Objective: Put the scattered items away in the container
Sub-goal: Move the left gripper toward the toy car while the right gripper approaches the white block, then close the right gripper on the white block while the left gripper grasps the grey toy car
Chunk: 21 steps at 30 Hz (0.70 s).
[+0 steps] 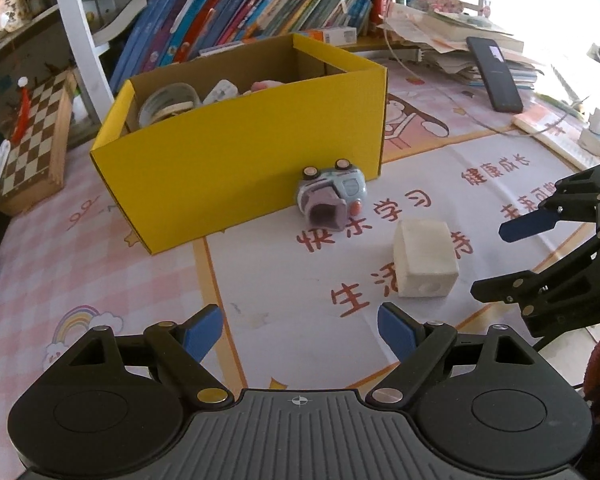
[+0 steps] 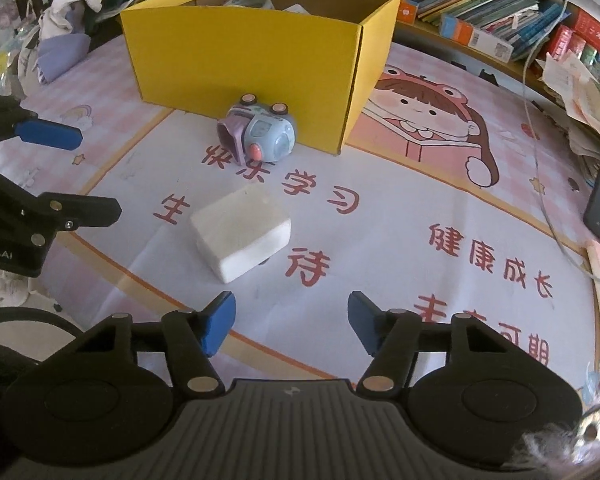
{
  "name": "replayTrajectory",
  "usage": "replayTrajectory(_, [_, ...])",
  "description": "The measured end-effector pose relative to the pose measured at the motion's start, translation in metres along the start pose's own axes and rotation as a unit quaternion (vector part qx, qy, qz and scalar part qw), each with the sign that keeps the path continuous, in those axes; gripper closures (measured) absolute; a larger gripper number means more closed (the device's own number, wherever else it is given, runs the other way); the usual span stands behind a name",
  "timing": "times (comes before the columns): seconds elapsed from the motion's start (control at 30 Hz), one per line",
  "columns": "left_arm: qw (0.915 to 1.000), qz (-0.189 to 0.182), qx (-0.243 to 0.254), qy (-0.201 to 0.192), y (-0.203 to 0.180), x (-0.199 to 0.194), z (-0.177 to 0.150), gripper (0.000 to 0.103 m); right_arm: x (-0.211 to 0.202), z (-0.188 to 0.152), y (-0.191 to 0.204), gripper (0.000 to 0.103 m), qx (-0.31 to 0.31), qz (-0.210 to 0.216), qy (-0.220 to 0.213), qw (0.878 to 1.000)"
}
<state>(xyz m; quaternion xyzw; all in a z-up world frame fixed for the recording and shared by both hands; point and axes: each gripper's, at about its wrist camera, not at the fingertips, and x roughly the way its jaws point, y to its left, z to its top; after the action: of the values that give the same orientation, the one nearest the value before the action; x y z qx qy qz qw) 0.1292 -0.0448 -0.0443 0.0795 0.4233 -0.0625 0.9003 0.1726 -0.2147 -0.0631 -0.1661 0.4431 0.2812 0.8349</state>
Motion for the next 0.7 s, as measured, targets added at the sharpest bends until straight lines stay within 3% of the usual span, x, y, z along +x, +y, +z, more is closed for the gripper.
replayTrajectory(0.43, [0.9999,0.008,-0.004,0.005,0.007,0.006,0.005,0.016,0.018,0.013,-0.002,0.057,-0.013,0.024,0.009,1.000])
replayTrajectory(0.6, [1.0000,0.006,-0.005,0.006,0.008,0.011,0.009,0.016,0.018,0.016,0.000,0.079,-0.024,0.041,0.007,0.999])
replayTrajectory(0.7, [1.0000,0.004,-0.005,0.006,0.008,0.015,0.013,0.016,0.018,0.017,-0.002,0.083,-0.024,0.039,0.005,0.999])
